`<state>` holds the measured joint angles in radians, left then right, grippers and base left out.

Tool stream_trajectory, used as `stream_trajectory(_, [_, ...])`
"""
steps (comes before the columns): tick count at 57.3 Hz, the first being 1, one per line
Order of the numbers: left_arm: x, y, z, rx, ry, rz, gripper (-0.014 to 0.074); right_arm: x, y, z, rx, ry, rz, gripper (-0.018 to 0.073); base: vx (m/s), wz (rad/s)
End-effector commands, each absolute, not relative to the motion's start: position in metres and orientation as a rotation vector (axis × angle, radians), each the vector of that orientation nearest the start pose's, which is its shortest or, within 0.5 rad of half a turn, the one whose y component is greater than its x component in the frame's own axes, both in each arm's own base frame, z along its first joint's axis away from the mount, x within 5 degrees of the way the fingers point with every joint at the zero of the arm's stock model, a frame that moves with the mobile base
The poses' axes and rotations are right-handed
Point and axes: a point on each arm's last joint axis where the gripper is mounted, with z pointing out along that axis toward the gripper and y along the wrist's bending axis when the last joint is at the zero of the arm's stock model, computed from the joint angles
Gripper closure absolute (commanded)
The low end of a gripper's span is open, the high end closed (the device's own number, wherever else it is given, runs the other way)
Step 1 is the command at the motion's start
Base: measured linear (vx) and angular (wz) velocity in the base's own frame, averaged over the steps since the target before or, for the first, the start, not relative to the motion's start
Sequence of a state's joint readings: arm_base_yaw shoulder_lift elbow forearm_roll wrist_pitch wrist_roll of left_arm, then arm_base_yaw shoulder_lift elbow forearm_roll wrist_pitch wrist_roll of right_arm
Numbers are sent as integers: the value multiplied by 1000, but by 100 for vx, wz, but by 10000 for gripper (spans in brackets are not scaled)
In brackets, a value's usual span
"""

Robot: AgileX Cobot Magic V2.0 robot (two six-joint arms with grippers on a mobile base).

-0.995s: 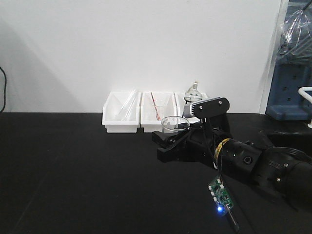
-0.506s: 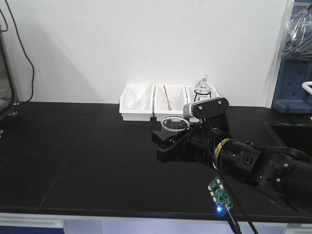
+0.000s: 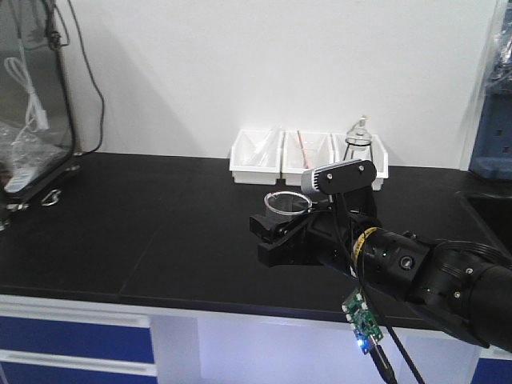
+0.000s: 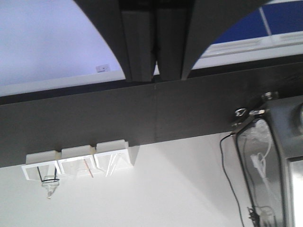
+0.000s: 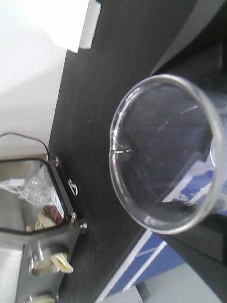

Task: Pick beaker and place in left cabinet
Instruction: 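Hold the beaker raised in the right gripper while the base turns away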

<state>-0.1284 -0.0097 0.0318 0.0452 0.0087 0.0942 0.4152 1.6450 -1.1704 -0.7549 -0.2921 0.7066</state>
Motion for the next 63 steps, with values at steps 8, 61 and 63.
stream_trajectory(8, [55, -7, 205, 189, 1415, 1, 595, 340, 172, 343, -518, 1558, 504, 561, -17, 27])
stream_trajectory(61, [55, -7, 205, 189, 1415, 1, 595, 340, 172, 343, -518, 1558, 504, 561, -7, 35])
stream_trajectory(63, [55, -7, 205, 189, 1415, 1, 595, 340, 172, 343, -518, 1558, 504, 561, 1, 52])
